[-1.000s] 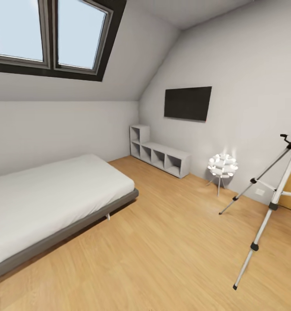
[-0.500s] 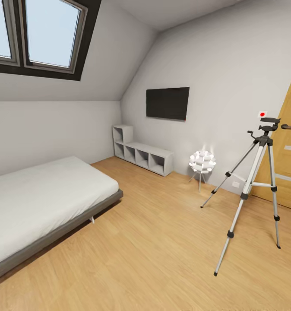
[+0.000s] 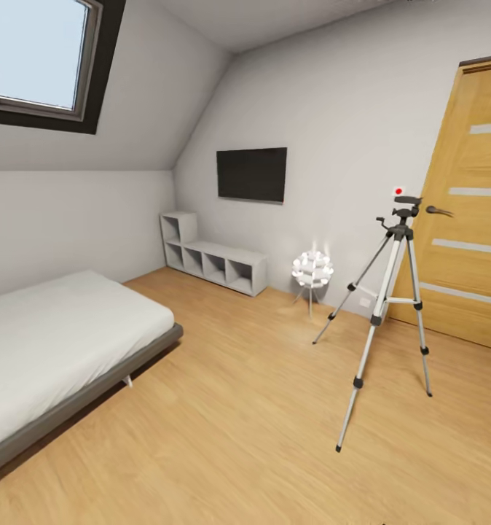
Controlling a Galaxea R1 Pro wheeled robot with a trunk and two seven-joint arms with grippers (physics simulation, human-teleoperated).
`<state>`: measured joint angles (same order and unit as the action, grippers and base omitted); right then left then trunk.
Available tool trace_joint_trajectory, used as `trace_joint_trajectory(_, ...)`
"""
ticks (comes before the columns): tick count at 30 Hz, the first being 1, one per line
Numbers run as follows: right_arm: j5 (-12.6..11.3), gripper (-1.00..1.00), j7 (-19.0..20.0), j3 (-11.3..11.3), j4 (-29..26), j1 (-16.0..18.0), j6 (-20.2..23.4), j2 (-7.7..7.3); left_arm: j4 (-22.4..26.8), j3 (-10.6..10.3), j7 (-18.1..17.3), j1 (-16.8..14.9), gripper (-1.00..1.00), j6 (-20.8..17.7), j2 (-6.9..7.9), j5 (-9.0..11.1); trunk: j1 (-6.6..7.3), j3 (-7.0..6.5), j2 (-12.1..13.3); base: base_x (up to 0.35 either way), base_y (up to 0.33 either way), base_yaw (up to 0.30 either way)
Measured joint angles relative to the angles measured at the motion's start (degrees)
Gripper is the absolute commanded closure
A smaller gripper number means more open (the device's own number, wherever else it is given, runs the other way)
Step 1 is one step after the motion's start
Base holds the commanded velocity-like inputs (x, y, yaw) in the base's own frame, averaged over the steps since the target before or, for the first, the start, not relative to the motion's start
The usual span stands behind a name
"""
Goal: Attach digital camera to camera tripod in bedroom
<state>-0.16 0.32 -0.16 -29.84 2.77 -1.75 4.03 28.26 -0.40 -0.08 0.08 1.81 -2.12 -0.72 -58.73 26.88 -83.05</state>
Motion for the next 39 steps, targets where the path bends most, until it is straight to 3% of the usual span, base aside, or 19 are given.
trace_joint_trajectory(26,0.0,-1.00,0.0,0.0,0.0,0.0,0.0,0.00,0.0,0.0,0.0,0.0,-1.00,0.0,0.00,0.0,0.00,0.00,0.0,0.001,0.000,-0.253)
trace_joint_trajectory(39,0.0,-1.00,-0.1,0.0,0.0,0.0,0.1,0.00,-1.5,0.0,0.0,0.0,-1.00,0.0,0.18,0.0,0.01,0.00,0.0,0.177,-0.062,-0.235)
